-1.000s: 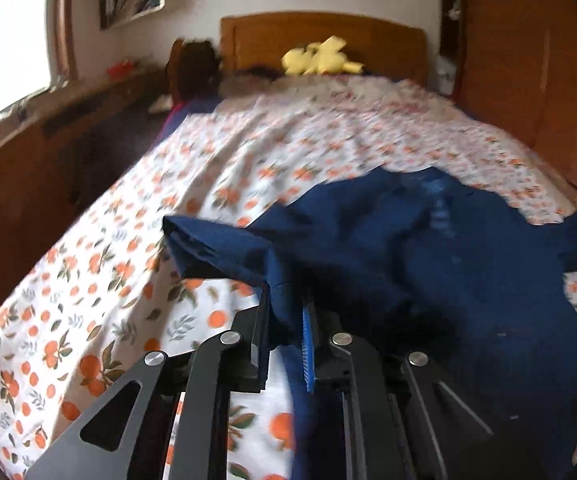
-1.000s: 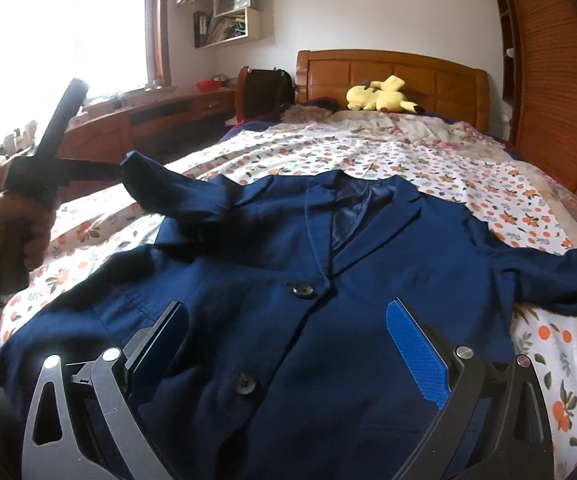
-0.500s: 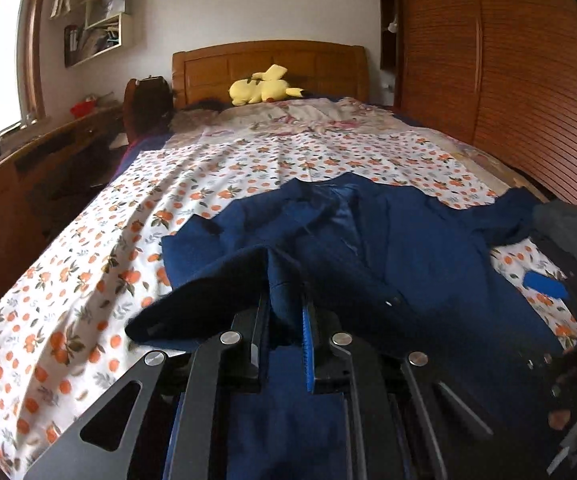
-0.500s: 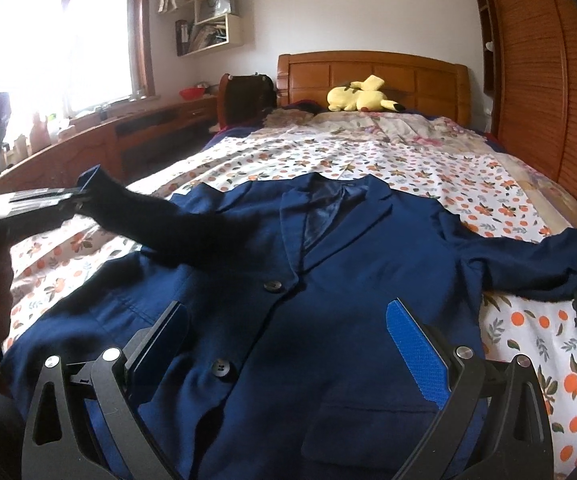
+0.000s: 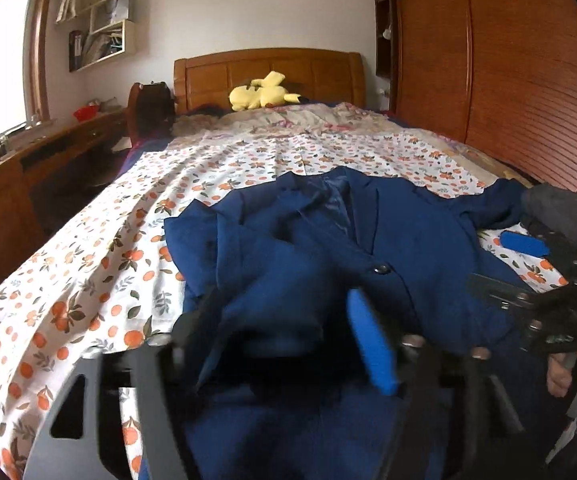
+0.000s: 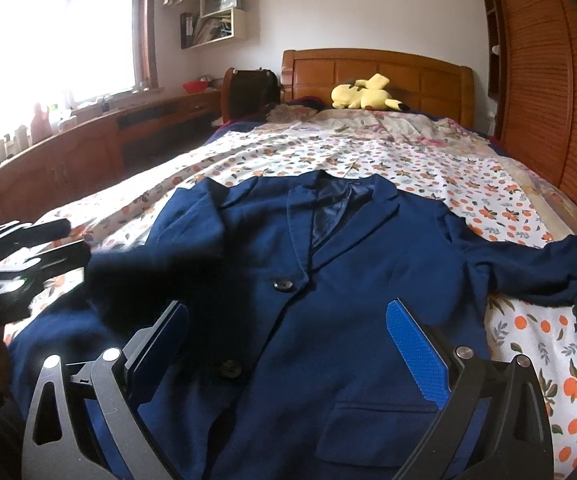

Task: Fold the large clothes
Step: 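Open the left tool and release the folded sleeve onto the jacket, then grasp the jacket side panel with the right tool and lift it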

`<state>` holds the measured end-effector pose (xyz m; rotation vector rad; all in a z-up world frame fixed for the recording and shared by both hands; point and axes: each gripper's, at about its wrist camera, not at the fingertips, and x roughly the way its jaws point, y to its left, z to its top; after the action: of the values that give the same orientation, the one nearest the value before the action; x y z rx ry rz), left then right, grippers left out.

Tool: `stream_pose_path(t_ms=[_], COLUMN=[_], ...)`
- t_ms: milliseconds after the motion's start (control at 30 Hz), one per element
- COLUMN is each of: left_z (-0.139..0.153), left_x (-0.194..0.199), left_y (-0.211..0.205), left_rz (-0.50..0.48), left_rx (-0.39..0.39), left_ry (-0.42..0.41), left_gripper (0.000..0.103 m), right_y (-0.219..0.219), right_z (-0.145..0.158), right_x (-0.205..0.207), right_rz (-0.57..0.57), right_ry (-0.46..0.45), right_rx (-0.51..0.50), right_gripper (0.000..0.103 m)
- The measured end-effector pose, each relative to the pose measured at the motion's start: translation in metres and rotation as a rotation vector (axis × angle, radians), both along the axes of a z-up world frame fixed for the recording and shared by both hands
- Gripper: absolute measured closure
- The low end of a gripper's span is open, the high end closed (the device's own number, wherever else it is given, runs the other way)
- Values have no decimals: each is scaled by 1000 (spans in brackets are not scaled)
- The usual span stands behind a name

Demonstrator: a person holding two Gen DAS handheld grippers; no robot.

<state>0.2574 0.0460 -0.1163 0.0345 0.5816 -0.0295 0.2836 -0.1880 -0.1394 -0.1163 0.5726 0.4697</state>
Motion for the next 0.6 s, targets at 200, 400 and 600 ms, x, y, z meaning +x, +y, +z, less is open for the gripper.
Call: stream_pose_path(t_ms=[200,400,600], left_z=[5,5,12], left_x=[-20,-33,-45], left_y=[16,36,55], left_rz=[21,48,74], left_rx=[8,8,-3], left_ry=[-37,-38,-61], left_gripper=[6,3,3], right_y=[21,51,88], right_z=[-6,-14,-26], right_x=[0,-5,-9], right_rz=[45,126,249], right_ry=[16,33,76], right_rx=[-1,-2,-20], right_gripper=[7,8,21])
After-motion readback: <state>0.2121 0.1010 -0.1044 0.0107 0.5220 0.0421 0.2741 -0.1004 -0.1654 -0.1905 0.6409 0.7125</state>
